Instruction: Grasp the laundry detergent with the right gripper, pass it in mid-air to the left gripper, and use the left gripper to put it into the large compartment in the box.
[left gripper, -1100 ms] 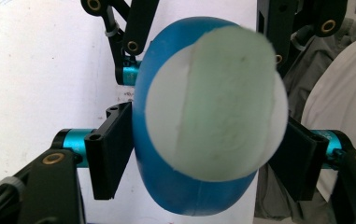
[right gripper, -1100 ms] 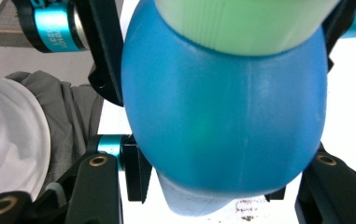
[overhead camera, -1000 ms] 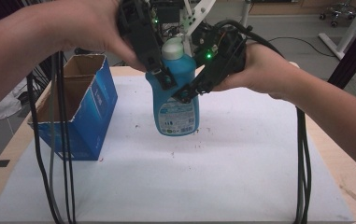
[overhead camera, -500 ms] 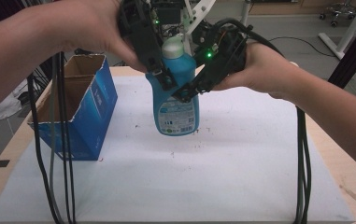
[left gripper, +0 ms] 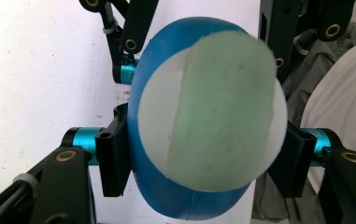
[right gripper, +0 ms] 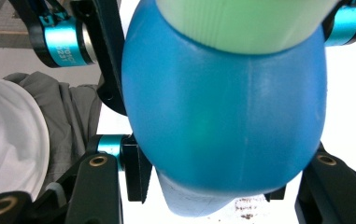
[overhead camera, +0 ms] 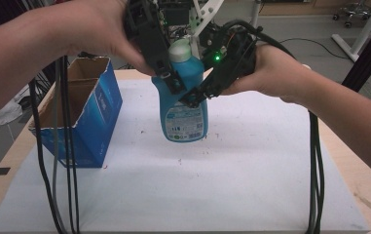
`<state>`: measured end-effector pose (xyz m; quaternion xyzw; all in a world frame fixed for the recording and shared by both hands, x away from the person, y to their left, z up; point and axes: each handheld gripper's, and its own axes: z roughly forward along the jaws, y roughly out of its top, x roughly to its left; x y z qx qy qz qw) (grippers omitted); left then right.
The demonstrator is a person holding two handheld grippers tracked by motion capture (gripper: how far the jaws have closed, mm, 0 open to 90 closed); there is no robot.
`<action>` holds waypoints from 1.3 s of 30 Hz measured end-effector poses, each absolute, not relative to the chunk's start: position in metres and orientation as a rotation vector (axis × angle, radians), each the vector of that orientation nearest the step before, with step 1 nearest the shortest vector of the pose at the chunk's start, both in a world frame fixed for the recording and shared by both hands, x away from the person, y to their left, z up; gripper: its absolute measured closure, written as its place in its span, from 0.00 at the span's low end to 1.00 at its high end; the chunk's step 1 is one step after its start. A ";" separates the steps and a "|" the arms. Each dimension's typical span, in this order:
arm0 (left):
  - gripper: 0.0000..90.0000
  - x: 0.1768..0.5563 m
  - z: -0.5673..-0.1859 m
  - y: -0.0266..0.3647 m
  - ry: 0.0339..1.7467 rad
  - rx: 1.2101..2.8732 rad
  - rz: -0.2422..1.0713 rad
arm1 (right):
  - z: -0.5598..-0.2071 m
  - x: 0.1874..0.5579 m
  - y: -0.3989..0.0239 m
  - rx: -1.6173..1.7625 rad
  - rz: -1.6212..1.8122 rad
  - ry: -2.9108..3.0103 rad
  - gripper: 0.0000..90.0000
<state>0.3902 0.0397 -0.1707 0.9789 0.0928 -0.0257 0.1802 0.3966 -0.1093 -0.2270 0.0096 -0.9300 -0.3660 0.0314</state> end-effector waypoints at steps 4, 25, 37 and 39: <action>0.39 0.390 -0.171 0.039 0.270 2.768 -0.077 | -0.227 0.396 -0.109 0.029 -1.114 -2.869 0.52; 0.42 0.390 -0.173 0.040 0.299 2.747 -0.075 | -0.229 0.395 -0.106 0.029 -1.097 -2.864 0.49; 0.42 0.391 -0.172 0.049 0.375 2.750 -0.093 | -0.231 0.399 -0.108 -0.012 -1.094 -2.876 0.15; 0.42 0.394 -0.169 0.053 0.362 2.770 -0.081 | -0.232 0.399 -0.109 -0.024 -1.081 -2.871 0.15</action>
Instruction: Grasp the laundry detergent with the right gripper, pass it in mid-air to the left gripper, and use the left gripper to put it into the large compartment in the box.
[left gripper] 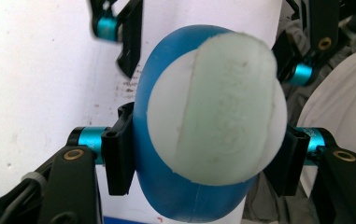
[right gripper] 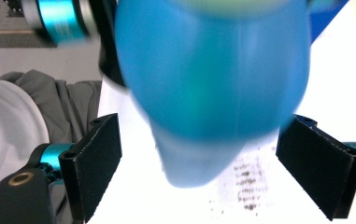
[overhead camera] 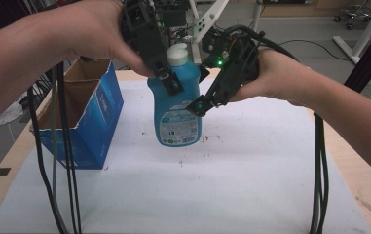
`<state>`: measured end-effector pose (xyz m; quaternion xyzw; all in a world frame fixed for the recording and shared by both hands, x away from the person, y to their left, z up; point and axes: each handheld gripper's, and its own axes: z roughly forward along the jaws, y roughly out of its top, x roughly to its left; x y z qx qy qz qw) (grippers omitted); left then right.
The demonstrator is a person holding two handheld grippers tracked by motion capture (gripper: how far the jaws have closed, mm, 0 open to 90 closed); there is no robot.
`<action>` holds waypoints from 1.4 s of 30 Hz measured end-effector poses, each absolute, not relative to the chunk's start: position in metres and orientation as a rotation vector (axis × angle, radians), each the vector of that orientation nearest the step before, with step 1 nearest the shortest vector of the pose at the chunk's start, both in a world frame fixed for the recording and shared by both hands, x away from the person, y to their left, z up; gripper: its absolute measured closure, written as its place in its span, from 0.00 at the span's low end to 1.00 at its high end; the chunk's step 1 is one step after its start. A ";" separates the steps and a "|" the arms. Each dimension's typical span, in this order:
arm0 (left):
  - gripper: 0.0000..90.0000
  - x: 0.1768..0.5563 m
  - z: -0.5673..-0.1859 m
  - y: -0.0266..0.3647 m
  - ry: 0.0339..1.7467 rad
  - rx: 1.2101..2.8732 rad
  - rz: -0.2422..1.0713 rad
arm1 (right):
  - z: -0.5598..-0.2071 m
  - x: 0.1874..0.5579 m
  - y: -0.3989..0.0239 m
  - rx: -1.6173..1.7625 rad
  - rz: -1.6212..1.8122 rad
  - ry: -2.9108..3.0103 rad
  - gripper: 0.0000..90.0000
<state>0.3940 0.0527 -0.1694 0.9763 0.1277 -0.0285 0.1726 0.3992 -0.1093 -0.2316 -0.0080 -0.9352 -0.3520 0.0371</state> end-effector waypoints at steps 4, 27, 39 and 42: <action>0.42 0.396 -0.163 0.067 0.475 2.736 -0.063 | -0.232 0.402 -0.122 -0.078 -1.057 -2.866 0.15; 0.42 0.393 -0.130 0.158 0.896 2.617 0.042 | -0.277 0.422 -0.210 -0.520 -0.495 -3.061 0.15; 0.42 0.383 -0.113 0.213 1.095 2.519 0.118 | -0.283 0.436 -0.245 -0.682 -0.421 -3.048 0.15; 0.42 0.382 -0.109 0.233 1.176 2.480 0.153 | -0.286 0.441 -0.254 -0.725 -0.425 -3.034 0.15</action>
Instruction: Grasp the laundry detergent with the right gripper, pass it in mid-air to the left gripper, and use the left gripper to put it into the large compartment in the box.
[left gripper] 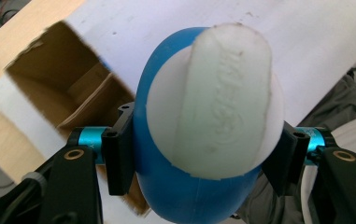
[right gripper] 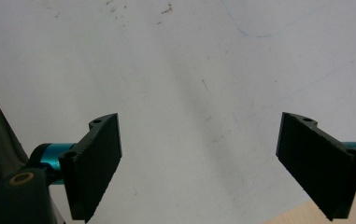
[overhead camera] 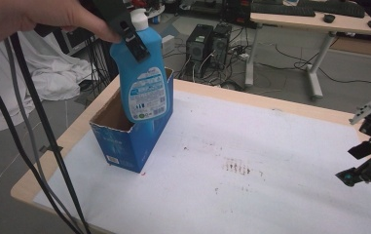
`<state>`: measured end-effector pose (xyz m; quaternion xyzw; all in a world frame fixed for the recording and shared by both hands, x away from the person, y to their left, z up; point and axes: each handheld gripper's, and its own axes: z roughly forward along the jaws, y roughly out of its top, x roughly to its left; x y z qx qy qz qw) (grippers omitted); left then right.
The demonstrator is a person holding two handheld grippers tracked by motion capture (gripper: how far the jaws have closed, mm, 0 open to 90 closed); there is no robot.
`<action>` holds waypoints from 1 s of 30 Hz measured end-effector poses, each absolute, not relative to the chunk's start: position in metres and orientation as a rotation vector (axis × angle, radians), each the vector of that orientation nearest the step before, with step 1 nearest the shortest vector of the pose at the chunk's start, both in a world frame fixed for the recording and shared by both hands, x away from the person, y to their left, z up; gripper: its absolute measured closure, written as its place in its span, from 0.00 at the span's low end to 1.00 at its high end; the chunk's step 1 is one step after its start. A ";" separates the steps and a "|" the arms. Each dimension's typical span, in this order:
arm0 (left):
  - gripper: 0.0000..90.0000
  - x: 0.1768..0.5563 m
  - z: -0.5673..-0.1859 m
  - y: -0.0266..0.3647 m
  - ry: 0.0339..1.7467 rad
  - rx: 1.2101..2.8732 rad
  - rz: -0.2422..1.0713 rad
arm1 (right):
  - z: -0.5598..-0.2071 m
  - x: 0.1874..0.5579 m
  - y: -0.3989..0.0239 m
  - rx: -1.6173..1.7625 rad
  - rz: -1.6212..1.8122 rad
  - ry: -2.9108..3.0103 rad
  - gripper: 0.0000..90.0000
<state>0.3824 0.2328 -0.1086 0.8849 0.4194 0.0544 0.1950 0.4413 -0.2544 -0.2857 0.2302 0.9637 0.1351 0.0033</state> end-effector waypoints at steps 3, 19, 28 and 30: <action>0.42 0.382 -0.109 0.244 1.232 2.461 0.189 | -0.287 0.445 -0.260 0.756 0.415 3.003 0.15; 0.42 0.390 -0.128 0.263 1.393 2.416 0.305 | -0.276 0.454 -0.276 0.811 0.461 2.950 0.15; 0.42 0.395 -0.156 0.263 1.436 2.433 0.305 | -0.274 0.451 -0.283 0.830 0.453 2.934 0.15; 0.42 0.395 -0.164 0.264 1.440 2.429 0.294 | -0.274 0.450 -0.284 0.830 0.445 2.934 0.15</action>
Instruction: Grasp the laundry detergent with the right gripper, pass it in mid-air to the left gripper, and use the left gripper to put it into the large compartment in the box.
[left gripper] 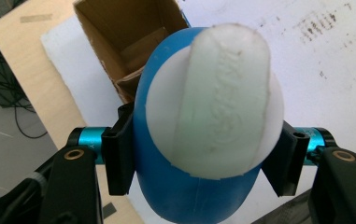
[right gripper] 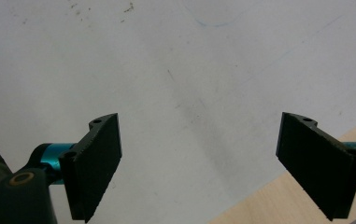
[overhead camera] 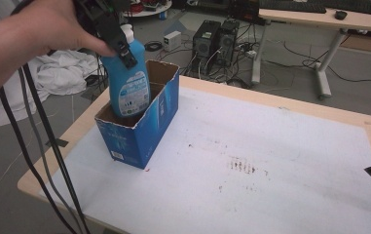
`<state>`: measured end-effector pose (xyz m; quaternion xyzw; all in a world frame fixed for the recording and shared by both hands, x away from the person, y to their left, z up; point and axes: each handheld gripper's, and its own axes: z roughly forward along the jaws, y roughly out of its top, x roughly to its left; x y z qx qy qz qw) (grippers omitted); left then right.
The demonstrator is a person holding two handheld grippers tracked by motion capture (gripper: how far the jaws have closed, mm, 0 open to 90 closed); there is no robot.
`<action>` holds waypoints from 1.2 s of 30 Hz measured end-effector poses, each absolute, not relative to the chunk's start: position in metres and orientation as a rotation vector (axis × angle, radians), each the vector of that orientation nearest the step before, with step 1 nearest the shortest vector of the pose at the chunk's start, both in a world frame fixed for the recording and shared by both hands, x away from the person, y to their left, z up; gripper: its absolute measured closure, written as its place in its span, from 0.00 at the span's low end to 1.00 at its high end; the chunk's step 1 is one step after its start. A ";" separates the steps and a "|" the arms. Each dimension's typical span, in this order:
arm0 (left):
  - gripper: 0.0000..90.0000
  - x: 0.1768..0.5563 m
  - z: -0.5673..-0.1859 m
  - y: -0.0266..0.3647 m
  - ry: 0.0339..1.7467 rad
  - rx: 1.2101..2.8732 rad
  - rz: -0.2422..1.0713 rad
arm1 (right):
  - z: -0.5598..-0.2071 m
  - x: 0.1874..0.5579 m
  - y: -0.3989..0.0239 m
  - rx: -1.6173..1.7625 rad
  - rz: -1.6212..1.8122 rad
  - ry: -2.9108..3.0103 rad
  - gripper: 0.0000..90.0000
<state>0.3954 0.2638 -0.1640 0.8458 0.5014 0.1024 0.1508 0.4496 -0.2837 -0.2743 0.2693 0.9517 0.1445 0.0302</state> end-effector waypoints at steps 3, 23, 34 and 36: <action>0.42 0.396 -0.177 0.265 1.446 2.428 0.264 | -0.273 0.449 -0.285 0.826 0.449 2.930 0.15; 0.42 0.402 -0.253 0.266 1.458 2.487 0.185 | -0.272 0.444 -0.294 0.834 0.424 2.907 0.15; 0.42 0.403 -0.268 0.266 1.418 2.542 0.177 | -0.274 0.442 -0.294 0.826 0.425 2.904 0.15; 0.42 0.403 -0.271 0.266 1.416 2.548 0.173 | -0.274 0.442 -0.295 0.823 0.428 2.905 0.15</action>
